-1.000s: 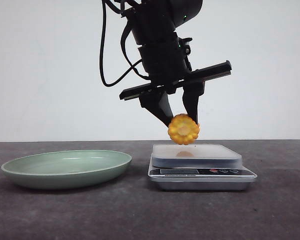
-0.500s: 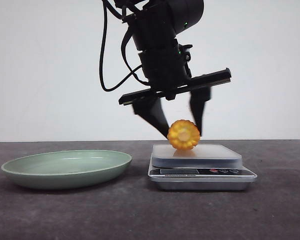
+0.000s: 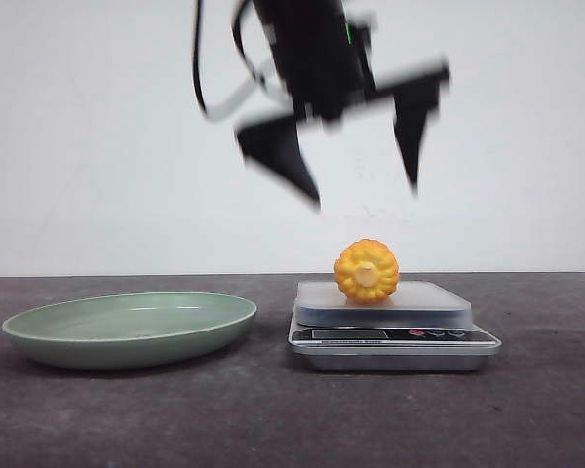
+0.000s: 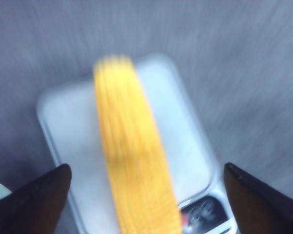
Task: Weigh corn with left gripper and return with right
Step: 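Raise the left gripper away from the scale, then lower the right gripper onto the corn on the scale and close it, then lift the corn with the right gripper and place it on the green plate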
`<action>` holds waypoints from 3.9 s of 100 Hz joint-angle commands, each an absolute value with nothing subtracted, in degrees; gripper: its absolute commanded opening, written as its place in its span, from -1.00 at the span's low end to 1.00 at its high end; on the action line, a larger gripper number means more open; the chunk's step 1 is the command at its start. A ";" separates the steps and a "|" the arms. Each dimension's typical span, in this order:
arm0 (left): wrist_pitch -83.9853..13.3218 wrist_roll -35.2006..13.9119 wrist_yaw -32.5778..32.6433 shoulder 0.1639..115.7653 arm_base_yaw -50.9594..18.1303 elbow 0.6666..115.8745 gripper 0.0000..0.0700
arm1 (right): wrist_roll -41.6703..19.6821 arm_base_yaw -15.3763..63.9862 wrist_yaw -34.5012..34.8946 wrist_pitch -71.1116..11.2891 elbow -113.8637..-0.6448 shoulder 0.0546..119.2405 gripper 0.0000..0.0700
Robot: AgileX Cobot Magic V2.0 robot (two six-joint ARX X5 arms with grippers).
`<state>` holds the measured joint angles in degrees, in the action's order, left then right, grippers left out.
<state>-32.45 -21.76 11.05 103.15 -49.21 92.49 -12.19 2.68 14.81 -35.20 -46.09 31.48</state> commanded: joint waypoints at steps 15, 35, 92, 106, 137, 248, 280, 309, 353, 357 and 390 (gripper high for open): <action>-35.68 -11.73 20.49 86.24 -46.13 94.45 0.71 | -11.53 2.87 14.90 -34.76 -46.96 31.73 0.74; -44.01 -10.33 25.71 68.62 -39.31 94.45 0.71 | -11.64 3.73 15.09 -34.89 -46.96 31.77 0.74; -76.95 -21.17 39.20 37.67 -34.37 93.86 0.70 | -15.57 17.85 13.87 -26.48 -48.45 48.75 0.74; -82.72 -23.16 38.98 34.50 -34.37 93.03 0.70 | -15.68 23.92 8.58 -25.63 -50.89 57.39 0.83; -83.22 -25.80 33.65 27.77 -34.37 88.60 0.70 | -19.11 31.55 3.99 -20.82 -56.34 75.92 0.96; -83.22 -22.55 33.23 25.30 -34.37 80.62 0.70 | -27.92 33.43 0.60 -14.66 -57.34 91.72 -1.00; -83.20 -22.65 33.21 25.30 -34.37 80.62 0.70 | -24.05 36.25 1.65 -15.22 -62.04 85.97 -1.00; -83.09 -23.64 33.21 25.30 -34.37 80.62 0.70 | -21.41 44.86 -0.30 -18.87 -76.97 87.64 -1.00; -82.89 -23.66 33.21 25.30 -34.37 80.62 0.70 | -29.91 51.51 -3.95 -15.64 -82.83 105.30 -1.00; -82.89 -23.66 33.21 25.30 -34.37 80.62 0.70 | -30.04 51.90 -3.95 -15.51 -82.83 106.94 -1.00; -82.91 -23.64 33.19 25.30 -34.37 80.62 0.70 | -32.51 54.26 -3.07 -15.14 -82.83 115.18 -0.48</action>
